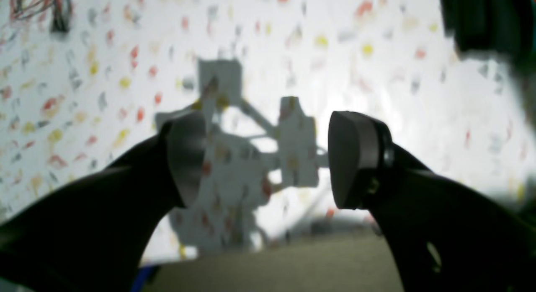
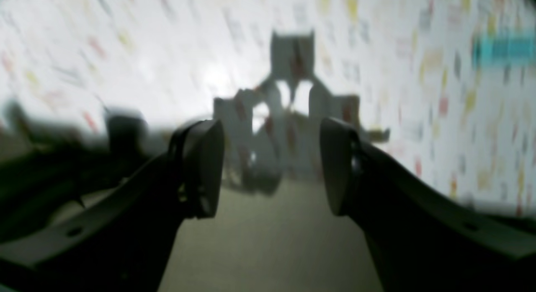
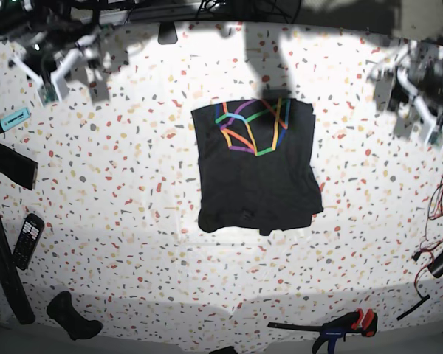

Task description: Fold the T-shirt properly

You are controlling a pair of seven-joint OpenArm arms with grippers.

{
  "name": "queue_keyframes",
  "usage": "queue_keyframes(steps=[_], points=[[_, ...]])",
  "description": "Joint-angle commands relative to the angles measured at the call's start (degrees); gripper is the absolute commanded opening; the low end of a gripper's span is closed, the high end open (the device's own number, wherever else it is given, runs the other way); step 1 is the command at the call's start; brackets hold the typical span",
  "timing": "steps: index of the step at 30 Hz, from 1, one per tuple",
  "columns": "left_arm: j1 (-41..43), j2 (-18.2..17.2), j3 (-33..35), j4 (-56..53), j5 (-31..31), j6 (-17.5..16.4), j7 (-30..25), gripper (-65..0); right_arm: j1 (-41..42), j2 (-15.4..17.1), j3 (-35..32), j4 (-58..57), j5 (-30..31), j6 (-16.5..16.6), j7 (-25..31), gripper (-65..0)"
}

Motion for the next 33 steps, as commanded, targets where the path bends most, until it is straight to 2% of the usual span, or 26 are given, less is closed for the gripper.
queue_keyframes(steps=[1,6,10,11,15,19,20,23,26,28,30,33], points=[[2.40,-0.79,-1.66,3.13,0.26,-0.02,-1.11,-22.3,-2.36,0.44,1.44,0.96,0.63,0.24,0.72,-29.7],[14.36,-0.63,-6.54,9.49,0.26,-0.02,-0.98,-22.3,-11.34,0.44,4.57,0.96,0.61,0.24,0.72,-29.7],[20.61,3.23,-7.63,9.20,0.37,-0.22,-1.01,-22.3,-17.66,0.42,4.57,0.96,0.66,0.24,0.76,-29.7],[21.97,4.70,-7.63,9.03,0.31,-1.46,-1.07,-22.3,-18.99,0.42,4.57,0.96,0.63,0.22,0.83,-29.7],[25.88,10.45,-7.56,6.21,0.28,-9.99,-3.19,-22.3,-22.84,0.44,4.50,0.96,3.10,0.24,3.39,-29.7],[26.27,11.41,-7.45,-1.55,0.37,-10.99,-3.98,-22.3,-23.37,0.46,2.43,-7.26,5.07,0.42,6.56,-29.7],[26.27,11.43,-7.45,-4.15,0.74,-11.72,-4.92,-22.3,-23.06,0.63,1.18,-10.27,5.07,0.42,7.48,-29.7],[25.81,11.43,-7.34,-12.92,1.60,-17.25,-6.47,-22.3,-20.15,1.77,-3.87,-21.03,4.70,0.33,8.44,-29.7],[23.63,11.41,-5.42,-22.80,8.00,-18.23,-9.25,-22.3,-14.49,4.68,-10.49,-33.31,4.44,0.33,8.92,-29.7],[20.98,11.37,-3.26,-30.36,12.50,-18.18,-13.64,-22.3,-9.86,6.91,-15.30,-42.07,4.11,0.35,11.23,-29.7],[17.22,11.37,-0.35,-38.91,16.48,-18.12,-19.04,-22.3,-4.83,8.41,-20.11,-51.23,1.03,-0.07,14.99,-29.7],[9.68,11.41,4.22,-54.14,23.58,-17.97,-30.23,-22.3,3.28,8.85,-26.58,-65.42,-3.78,-1.70,22.08,-29.7]])
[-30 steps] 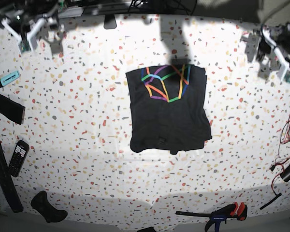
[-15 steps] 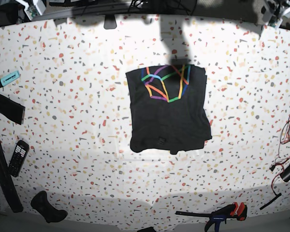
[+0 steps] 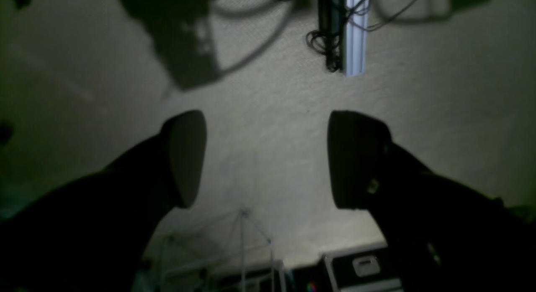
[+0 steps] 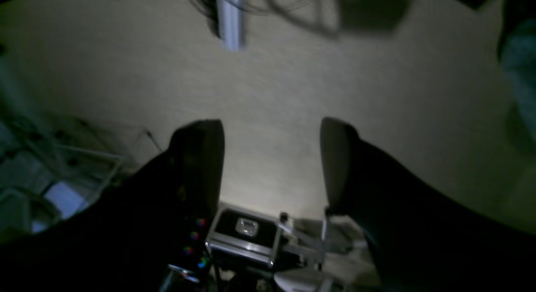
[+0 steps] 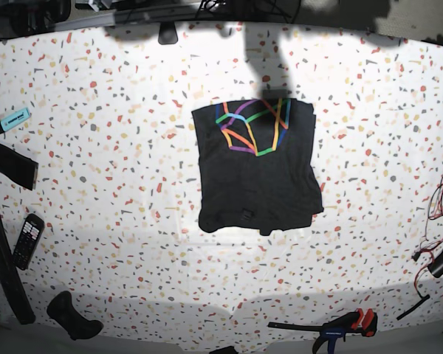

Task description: Fold the T-shirt properly

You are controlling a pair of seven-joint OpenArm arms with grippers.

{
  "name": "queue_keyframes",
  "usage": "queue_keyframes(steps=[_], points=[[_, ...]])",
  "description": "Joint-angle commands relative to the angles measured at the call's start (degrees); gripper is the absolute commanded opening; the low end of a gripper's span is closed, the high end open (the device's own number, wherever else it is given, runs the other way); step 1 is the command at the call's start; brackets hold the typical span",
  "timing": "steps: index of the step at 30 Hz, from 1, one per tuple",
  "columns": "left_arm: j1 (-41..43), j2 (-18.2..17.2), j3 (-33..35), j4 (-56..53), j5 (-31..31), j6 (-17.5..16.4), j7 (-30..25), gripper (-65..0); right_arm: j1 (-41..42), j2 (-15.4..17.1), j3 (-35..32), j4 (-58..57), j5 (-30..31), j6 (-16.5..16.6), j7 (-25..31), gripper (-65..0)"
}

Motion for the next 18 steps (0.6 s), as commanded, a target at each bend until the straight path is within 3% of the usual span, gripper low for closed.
queue_keyframes(steps=[1,5,10,12,15,18], points=[[-1.86,-0.70,1.03,-4.11,0.74,-0.20,-1.99,-22.3,1.92,0.52,-1.46,-3.52,0.76,0.35,3.52,-29.7],[-13.14,-0.68,5.70,-23.47,3.98,1.03,-10.60,-22.3,10.32,0.52,-9.16,-20.31,2.38,1.18,21.29,-29.7],[-21.16,-0.68,6.60,-35.60,3.96,2.34,-12.04,-22.3,18.45,0.28,-18.14,-37.11,0.11,0.92,35.76,-29.7],[-22.01,-0.46,6.60,-36.37,3.96,5.53,-11.72,-22.3,20.79,-0.02,-20.65,-41.70,-0.44,0.92,39.65,-29.7],[-21.97,0.22,6.60,-36.26,4.04,9.16,-11.32,-22.3,22.62,-0.35,-23.37,-44.28,-0.17,0.94,41.20,-29.7],[-21.86,1.01,6.58,-36.26,4.96,9.29,-11.04,-22.3,23.06,-0.50,-24.74,-44.22,-0.02,0.94,42.14,-29.7]])
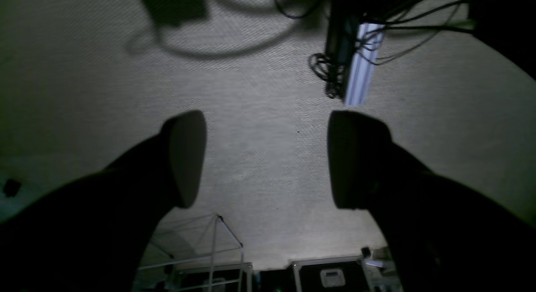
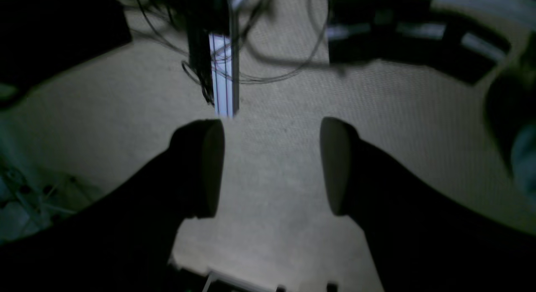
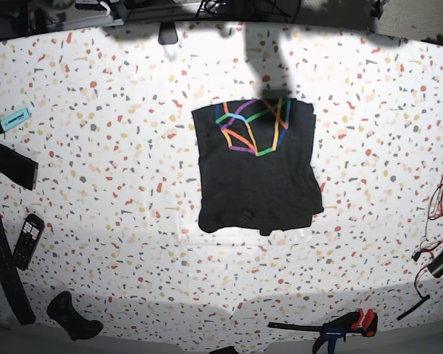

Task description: Fold the T-shirt properly

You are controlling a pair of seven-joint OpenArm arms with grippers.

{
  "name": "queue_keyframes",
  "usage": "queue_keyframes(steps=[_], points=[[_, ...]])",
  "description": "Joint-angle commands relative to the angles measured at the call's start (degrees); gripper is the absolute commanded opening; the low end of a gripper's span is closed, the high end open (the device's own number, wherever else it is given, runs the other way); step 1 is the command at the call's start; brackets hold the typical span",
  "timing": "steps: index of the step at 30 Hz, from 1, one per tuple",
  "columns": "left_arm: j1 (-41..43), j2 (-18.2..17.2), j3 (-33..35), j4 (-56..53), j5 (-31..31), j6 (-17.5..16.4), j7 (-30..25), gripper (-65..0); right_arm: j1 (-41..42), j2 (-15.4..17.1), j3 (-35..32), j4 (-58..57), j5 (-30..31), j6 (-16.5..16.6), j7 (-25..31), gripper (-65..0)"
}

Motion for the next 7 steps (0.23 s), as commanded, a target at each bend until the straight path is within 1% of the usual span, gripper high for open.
queue_keyframes(steps=[1,7], points=[[0.48,-0.15,-0.09,0.17,0.94,-0.33,0.33,-22.3,-0.20,0.79,0.00,0.13,0.26,0.61,0.22,-29.7],[0.48,0.90,-0.09,0.68,1.68,-0.33,0.33,-22.3,-0.17,0.28,0.02,0.13,0.26,0.87,0.20,-29.7]])
